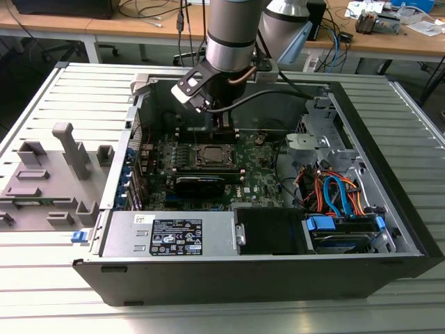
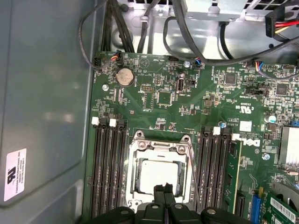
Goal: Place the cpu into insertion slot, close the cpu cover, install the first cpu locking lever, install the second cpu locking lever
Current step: 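Install the first cpu locking lever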
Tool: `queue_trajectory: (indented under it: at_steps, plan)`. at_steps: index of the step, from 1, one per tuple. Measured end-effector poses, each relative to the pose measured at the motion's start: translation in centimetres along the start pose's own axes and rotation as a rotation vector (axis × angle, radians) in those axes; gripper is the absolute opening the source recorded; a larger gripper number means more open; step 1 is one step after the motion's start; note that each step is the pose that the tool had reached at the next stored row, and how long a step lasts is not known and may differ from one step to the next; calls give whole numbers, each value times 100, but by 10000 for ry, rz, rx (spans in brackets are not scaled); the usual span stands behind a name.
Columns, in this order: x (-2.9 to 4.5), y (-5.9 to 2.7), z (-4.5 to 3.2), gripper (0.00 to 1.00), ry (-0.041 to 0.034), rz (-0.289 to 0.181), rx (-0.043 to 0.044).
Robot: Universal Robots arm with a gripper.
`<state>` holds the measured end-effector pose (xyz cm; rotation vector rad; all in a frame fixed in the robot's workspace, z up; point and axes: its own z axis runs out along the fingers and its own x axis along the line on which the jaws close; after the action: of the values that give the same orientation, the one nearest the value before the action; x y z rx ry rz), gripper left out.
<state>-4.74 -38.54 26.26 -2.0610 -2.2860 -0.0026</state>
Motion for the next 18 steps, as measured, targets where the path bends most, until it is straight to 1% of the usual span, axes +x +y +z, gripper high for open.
queue_trajectory:
  at_steps: [5, 18]
  plan:
    - [0, 0, 0, 11, -18, -400, 19]
    - [0, 0, 0, 11, -44, -1049, 51]
